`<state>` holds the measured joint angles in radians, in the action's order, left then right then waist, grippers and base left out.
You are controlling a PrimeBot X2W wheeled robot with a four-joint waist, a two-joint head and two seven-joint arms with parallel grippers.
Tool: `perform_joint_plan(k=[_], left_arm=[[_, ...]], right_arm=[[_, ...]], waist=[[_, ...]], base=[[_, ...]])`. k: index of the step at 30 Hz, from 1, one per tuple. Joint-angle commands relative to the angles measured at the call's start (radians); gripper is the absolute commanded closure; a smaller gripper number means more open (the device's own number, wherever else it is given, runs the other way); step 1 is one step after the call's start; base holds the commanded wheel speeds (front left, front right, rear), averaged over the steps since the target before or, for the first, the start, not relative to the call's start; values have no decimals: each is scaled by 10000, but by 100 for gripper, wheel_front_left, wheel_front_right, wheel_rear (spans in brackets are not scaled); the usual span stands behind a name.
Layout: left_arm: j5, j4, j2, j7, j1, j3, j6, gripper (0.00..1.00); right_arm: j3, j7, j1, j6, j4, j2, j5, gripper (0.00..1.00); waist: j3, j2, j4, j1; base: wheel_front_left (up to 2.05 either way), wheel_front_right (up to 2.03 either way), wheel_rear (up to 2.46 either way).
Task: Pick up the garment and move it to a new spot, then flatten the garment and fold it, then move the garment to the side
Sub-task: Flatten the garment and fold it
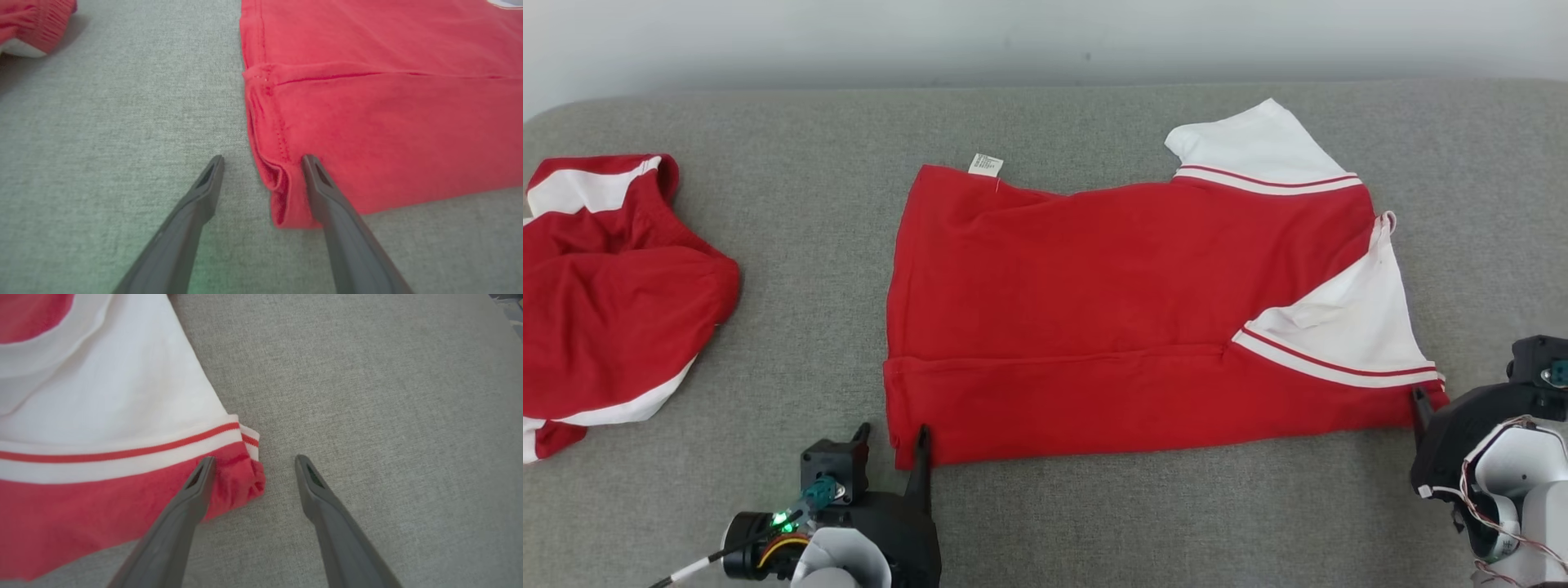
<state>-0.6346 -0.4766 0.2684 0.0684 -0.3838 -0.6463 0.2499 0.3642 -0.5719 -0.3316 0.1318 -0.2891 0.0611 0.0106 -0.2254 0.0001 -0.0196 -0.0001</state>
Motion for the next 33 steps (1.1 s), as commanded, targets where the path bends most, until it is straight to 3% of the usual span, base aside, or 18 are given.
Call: perform_joint_plan(k=[1, 6, 7, 8, 9, 10, 11, 20, 33], left_arm=[[-125, -163, -60, -147, -56, -80, -32, 0], [-202, -388, -202, -445, -86, -236, -168, 0], [-233, -439, -240, -536, -44, -282, -247, 36], [-270, -494, -275, -612, -29, -333, -318, 66], [-292, -545, -289, -633, -25, -368, -358, 100], [-324, -582, -308, -655, -11, -397, -429, 100], [-376, -611, -342, -673, 26, -414, -477, 100], [-639, -509, -97, -528, 451, -341, -617, 100], [-797, 1281, 734, -593, 1947, -280, -91, 100]], right_arm=[[9, 9, -151, -19, -186, -14, 66, 0], [-2, -137, -312, -19, -751, 27, 142, 0], [-6, -203, -288, -19, -887, 13, 109, 0], [-3, -274, -246, -19, -990, -9, 64, 0], [15, -314, -249, -19, -1067, -24, -6, 62], [120, -281, -273, -19, -1103, -36, -84, 85], [223, -236, -270, -19, -1128, -43, -147, 100], [677, 252, 489, -21, -359, -89, -1100, 100], [487, -99, 2922, -21, 1841, -90, -2535, 100]], waist=[[-85, -1, -55, 1], [-138, -1, -142, 1], [-136, -1, -161, 1], [-125, -1, -177, 1], [-110, -1, -187, 1], [-88, -1, -193, 1], [-54, -1, -201, 1], [667, -1, -144, 1], [1466, -1, 114, 1]], base=[[0, 0, 0], [0, 0, 0], [0, 0, 0], [0, 0, 0], [0, 0, 0], [0, 0, 0], [0, 0, 0], [0, 0, 0], [0, 0, 0]])
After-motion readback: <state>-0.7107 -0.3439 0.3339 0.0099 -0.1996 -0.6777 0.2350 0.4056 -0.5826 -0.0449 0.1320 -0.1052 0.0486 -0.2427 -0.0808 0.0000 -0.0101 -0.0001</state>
